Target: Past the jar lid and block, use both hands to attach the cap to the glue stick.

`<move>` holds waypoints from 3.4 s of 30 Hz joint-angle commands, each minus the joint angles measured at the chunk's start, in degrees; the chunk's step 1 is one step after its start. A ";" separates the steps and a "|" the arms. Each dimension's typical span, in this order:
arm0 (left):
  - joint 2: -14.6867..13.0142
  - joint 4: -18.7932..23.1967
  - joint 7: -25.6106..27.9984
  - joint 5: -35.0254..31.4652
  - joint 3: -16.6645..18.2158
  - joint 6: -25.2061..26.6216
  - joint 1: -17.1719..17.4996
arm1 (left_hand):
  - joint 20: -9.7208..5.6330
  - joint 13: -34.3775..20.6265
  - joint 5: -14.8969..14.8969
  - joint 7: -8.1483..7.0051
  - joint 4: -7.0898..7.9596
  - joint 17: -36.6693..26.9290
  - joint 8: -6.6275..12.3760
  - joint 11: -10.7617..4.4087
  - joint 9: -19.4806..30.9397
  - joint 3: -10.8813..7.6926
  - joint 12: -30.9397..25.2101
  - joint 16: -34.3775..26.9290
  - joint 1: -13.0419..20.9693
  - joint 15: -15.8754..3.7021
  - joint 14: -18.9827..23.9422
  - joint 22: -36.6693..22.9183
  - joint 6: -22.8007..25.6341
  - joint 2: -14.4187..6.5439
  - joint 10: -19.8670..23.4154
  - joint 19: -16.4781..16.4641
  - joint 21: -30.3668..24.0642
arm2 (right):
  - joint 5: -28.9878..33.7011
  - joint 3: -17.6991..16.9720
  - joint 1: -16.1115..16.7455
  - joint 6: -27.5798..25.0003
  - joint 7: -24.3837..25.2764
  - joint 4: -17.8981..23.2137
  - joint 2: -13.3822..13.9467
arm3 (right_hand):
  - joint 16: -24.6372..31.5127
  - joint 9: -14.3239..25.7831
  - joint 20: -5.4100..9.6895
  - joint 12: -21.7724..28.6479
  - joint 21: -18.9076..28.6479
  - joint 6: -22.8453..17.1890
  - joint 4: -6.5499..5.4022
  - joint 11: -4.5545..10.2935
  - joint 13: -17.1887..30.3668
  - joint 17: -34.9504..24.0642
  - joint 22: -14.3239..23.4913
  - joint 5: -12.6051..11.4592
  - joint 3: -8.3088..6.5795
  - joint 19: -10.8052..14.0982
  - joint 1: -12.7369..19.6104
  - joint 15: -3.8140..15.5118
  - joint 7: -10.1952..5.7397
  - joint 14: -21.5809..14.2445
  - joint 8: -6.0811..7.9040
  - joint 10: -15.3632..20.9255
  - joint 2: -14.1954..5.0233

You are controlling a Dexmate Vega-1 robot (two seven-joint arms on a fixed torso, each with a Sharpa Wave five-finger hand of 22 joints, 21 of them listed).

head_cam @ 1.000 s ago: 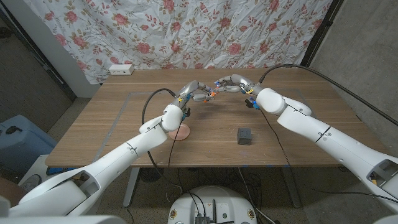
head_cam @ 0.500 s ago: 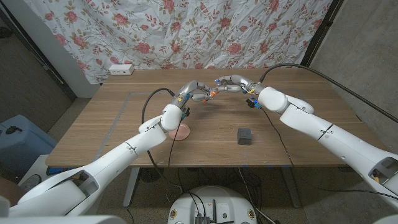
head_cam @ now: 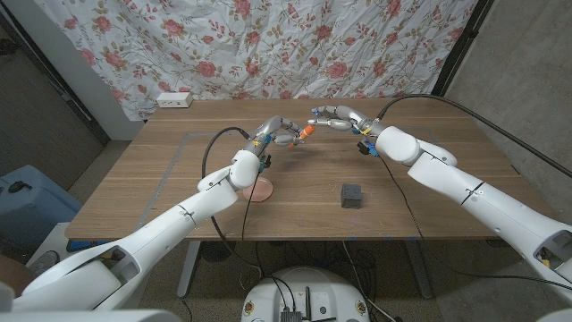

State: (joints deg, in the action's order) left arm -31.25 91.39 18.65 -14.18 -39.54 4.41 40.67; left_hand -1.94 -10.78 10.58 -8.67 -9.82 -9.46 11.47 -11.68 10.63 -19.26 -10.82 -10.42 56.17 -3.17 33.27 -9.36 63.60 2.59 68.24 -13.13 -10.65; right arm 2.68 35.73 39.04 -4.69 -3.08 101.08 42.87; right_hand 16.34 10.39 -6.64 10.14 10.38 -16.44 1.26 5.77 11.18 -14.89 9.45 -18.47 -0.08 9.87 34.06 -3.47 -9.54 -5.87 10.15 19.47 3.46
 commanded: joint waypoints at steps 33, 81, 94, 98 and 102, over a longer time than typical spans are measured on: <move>1.43 -1.66 2.90 1.73 0.95 -0.61 0.16 | 0.00 -0.32 0.38 1.93 0.37 -0.17 0.49 -0.95 0.66 -0.06 -0.22 -0.20 -1.32 -5.69 0.52 -0.17 2.42 -3.87 1.13 -0.42 0.07 | 5.95 -2.83 7.56 6.06 9.17 2.08 0.25 | -2.85 -0.16 2.86 0.11 -0.03 4.40 -6.55 0.96 -0.58 -0.10 0.30 1.45 1.87 -4.46 -11.55 1.91 2.74 7.12 0.31 -5.45 -5.88; 2.38 -1.79 4.78 1.84 0.61 -0.29 0.47 | 0.02 -0.33 0.40 2.07 0.33 -0.17 0.51 -0.97 0.67 -0.02 -0.22 -0.18 -1.28 -5.70 0.53 -0.17 2.55 -4.02 1.20 -0.40 0.07 | 12.50 -0.53 8.53 3.65 7.84 4.67 0.07 | -3.40 -0.21 3.79 0.46 0.08 4.47 -7.17 1.78 -0.64 0.28 0.27 2.20 2.16 -5.72 -13.89 2.52 3.52 8.77 0.57 -6.30 -7.59; 2.13 -1.39 5.15 1.92 0.94 -0.63 0.91 | 0.08 -0.33 0.41 2.04 0.31 -0.16 0.50 -0.95 0.67 -0.02 -0.22 -0.17 -1.24 -5.70 0.51 -0.17 2.56 -4.05 1.21 -0.39 0.07 | 12.48 -0.19 8.26 3.79 7.07 4.59 -0.18 | -3.37 -0.22 3.92 0.55 0.17 4.40 -7.09 1.71 -0.64 0.40 0.26 2.28 2.15 -5.69 -14.03 2.60 3.55 8.70 0.63 -6.13 -7.80; 2.26 -1.26 5.23 1.93 0.93 -0.40 0.98 | 0.08 -0.33 0.41 2.12 0.31 -0.16 0.50 -0.93 0.67 -0.02 -0.21 -0.17 -1.23 -5.74 0.51 -0.17 2.57 -4.07 1.21 -0.42 0.06 | 12.71 -0.05 8.23 3.60 6.84 4.70 -0.11 | -3.33 -0.22 3.95 0.59 0.20 4.14 -7.06 1.74 -0.64 0.44 0.26 2.30 2.11 -5.69 -14.07 2.57 3.57 8.62 0.74 -6.01 -7.96; 2.16 -1.26 5.14 1.85 0.88 -0.57 0.93 | 0.10 -0.33 0.41 2.18 0.31 -0.16 0.51 -0.92 0.67 -0.02 -0.21 -0.17 -1.23 -5.74 0.51 -0.17 2.60 -4.08 1.21 -0.45 0.05 | 12.98 0.04 8.28 3.51 6.72 4.91 0.03 | -3.34 -0.22 3.97 0.63 0.24 4.05 -7.05 1.70 -0.64 0.47 0.26 2.33 2.10 -5.65 -14.16 2.61 3.59 8.65 0.78 -5.92 -8.07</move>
State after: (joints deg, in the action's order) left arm -29.07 89.93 23.72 -12.33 -38.75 4.00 41.49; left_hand -1.94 -10.79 10.60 -8.58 -9.82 -9.46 11.68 -11.79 10.63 -19.26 -10.79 -10.42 56.17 -3.17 33.27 -9.36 63.51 2.59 68.14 -13.13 -10.65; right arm 15.16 35.42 47.40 -0.89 4.26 105.65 42.82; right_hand 12.80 10.15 -2.86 10.38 10.38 -11.95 -5.46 7.48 10.40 -14.36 9.45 -16.19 2.03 4.06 19.62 -1.03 -6.15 2.25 10.41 13.29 -3.95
